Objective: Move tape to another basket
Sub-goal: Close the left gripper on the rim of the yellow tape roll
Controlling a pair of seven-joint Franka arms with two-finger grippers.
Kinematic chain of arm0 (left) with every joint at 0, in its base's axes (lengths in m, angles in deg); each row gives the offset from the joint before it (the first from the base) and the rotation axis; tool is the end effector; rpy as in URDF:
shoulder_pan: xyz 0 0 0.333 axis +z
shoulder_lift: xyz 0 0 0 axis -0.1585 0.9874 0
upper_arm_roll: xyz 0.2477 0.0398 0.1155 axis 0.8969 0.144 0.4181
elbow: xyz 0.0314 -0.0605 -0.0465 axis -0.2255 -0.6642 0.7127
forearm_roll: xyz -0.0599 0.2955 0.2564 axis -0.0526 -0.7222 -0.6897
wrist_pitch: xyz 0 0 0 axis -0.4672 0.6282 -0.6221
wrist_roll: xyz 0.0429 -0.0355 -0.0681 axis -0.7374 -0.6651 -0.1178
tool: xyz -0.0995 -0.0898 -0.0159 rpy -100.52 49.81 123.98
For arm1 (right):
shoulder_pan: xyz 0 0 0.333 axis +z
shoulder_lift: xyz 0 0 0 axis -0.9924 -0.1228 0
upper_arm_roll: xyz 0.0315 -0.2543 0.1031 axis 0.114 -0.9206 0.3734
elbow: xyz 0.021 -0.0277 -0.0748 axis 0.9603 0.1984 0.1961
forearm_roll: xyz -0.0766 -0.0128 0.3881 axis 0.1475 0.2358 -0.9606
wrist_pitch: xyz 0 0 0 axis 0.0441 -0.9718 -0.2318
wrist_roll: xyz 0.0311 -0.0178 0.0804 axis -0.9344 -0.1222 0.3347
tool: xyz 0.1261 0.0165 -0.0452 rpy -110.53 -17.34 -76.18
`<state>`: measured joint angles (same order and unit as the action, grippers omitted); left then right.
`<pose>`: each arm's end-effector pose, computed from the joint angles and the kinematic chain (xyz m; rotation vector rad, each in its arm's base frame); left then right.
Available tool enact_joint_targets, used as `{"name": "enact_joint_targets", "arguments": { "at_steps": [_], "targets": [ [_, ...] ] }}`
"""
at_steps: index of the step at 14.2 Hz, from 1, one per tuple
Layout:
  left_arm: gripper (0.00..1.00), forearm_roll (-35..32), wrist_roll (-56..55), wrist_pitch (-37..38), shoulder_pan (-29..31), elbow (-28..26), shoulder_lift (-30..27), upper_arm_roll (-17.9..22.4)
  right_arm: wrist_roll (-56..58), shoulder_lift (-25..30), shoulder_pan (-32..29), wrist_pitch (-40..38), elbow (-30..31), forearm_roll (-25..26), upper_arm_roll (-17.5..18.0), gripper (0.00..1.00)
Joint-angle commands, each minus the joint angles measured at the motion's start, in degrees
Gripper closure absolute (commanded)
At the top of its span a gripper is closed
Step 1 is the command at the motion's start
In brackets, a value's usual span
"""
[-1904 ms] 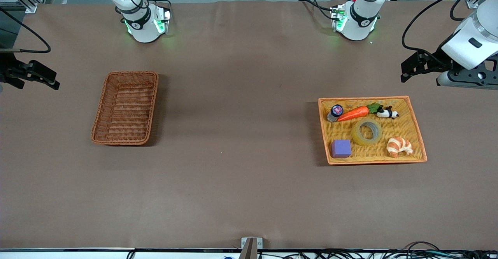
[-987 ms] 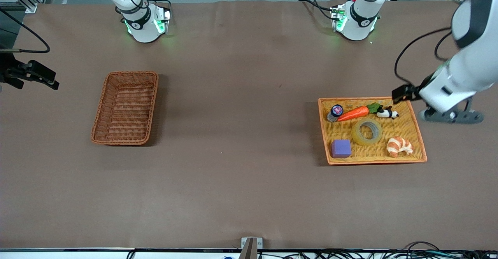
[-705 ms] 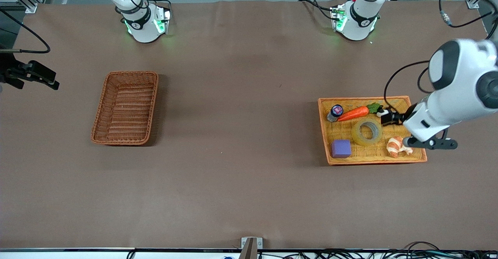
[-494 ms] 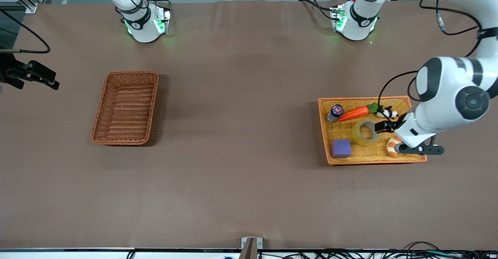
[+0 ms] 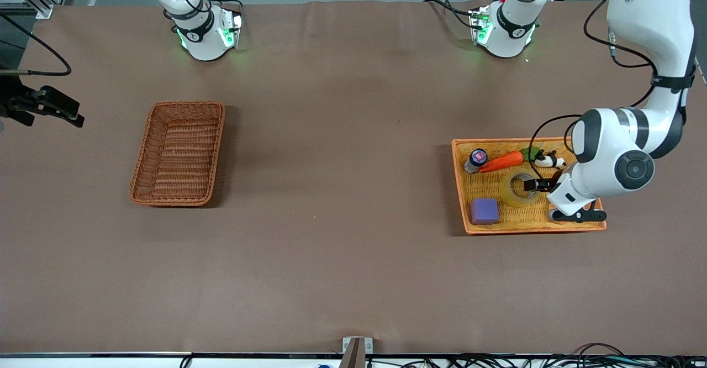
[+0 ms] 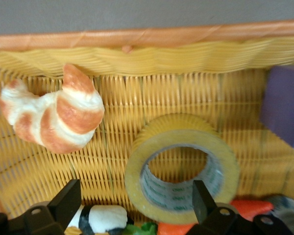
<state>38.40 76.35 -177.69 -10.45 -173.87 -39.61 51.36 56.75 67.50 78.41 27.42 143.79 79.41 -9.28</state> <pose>0.5841 -0.0141 0.1780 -3.0896 0.0303 0.2966 0.5572 -0.0175 0.5668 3.1291 -0.0603 -0.0041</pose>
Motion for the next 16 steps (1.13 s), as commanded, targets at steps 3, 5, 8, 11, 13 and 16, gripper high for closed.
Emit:
{"name": "enact_joint_targets", "arguments": {
  "at_steps": [3, 5, 8, 11, 13, 16],
  "targets": [
    [0.32, -0.70, 0.48, -5.93, 0.10, -4.57, 1.92, 0.32, 0.84, 0.14, -0.65, -0.31, 0.12, -1.16, 0.06, 0.00],
    [0.73, -0.70, 0.57, -5.94, 0.80, -5.01, 1.92, 0.32, 0.84, 0.14, -0.65, -0.31, 0.12, -1.16, 0.06, 0.00],
    [0.99, -0.79, 0.83, -5.59, 1.94, -5.63, 1.31, 0.23, 0.84, 0.14, -0.65, -0.49, 0.12, -1.16, 0.06, 0.00],
    [0.99, -0.79, 0.83, -1.65, 1.86, -5.37, -2.02, -0.03, 0.84, 0.14, -0.65, -0.49, 0.12, -1.16, 0.06, 0.00],
    [0.99, -0.88, 0.74, 2.66, 1.68, -3.97, -6.67, -1.17, 0.84, 0.14, -0.65, -0.49, 0.04, -1.16, 0.06, 0.00],
    [0.99, -0.79, -1.44, 9.51, 1.77, 2.52, -9.33, -7.74, 0.84, 0.14, -0.65, -0.40, 0.04, -1.16, 0.06, 0.00]
  ]
}}
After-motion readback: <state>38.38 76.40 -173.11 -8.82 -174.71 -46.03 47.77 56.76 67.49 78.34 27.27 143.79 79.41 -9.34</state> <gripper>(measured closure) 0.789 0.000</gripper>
